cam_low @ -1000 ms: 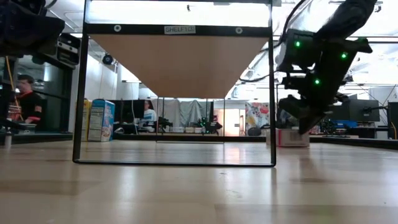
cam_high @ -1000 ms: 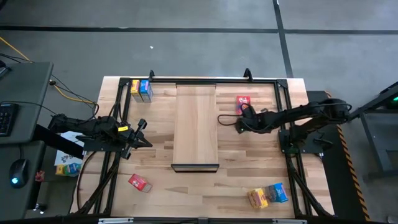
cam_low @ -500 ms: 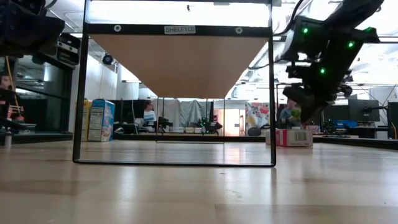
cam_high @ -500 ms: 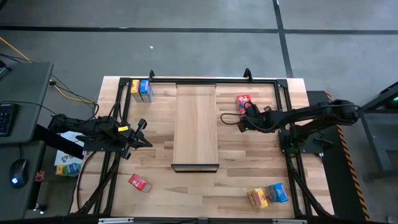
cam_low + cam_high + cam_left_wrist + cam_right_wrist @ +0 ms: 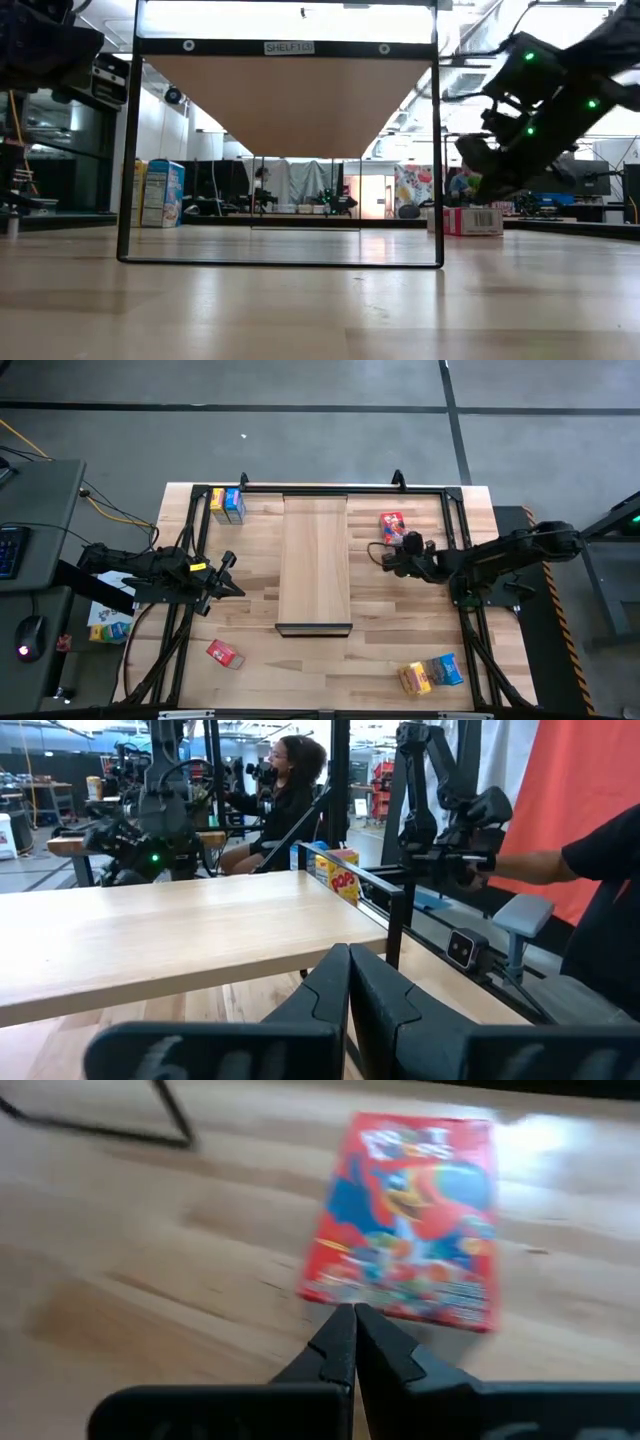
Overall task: Stack cereal on shelf
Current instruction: Put the top red cereal box on the shelf
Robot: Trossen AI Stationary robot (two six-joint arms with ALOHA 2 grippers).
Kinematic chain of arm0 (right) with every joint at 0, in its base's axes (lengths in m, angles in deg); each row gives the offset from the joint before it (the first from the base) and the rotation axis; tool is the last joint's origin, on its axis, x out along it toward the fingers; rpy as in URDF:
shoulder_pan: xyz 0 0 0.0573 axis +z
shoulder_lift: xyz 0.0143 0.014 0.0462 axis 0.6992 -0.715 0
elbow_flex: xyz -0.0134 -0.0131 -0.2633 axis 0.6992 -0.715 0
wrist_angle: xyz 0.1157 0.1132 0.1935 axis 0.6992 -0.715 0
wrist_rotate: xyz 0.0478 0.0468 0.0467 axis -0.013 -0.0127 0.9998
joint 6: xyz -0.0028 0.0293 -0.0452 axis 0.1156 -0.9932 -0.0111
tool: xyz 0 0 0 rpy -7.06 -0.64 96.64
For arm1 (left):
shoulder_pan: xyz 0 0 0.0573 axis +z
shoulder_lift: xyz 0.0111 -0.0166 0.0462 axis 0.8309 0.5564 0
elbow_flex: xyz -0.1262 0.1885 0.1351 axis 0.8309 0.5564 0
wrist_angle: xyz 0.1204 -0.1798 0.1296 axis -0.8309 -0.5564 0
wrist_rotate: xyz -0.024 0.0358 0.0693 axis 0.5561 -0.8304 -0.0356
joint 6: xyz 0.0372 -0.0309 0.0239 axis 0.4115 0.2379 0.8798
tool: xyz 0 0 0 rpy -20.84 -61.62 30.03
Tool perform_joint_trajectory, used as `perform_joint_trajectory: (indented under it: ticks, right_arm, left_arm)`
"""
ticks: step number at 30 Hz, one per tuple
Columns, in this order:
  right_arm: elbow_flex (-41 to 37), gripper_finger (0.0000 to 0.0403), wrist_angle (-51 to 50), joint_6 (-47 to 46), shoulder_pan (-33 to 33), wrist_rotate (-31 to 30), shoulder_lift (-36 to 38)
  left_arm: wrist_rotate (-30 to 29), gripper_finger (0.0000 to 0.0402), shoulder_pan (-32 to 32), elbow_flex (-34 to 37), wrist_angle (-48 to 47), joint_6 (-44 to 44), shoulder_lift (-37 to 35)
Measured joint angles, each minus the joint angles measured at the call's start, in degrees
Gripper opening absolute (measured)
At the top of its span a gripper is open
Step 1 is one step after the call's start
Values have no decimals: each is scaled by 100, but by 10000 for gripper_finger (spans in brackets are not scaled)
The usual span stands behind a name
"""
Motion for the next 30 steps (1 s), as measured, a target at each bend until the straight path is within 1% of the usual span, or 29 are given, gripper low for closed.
perform_joint_trajectory:
  ticks: [2,4,8,10,13,15,18,27,30]
  right_arm:
    - [-206,0,638,216,44,-69,36]
    - [-304,0,946,318,68,-242,38]
    - [-318,0,933,313,66,-763,38]
    - [-318,0,917,313,55,-902,33]
    - [-318,0,757,262,-2,-811,33]
    - [-320,0,511,49,-28,-717,33]
    - [-322,0,278,-141,-28,-764,31]
    - [-323,0,414,-69,-59,-590,31]
    - [-323,0,415,-53,-60,-405,7]
  left_arm:
    - [2,3,-1,0,1,0,2]
    - [1,3,-2,0,1,0,2]
    - [0,3,-2,0,2,0,0]
    - [2,3,-1,0,0,0,2]
    - [0,3,0,0,0,0,0]
    - [2,3,-2,0,0,0,2]
    - [2,3,-1,0,0,0,1]
    - [2,3,-2,0,0,0,2]
    - [2,3,-2,0,0,0,2]
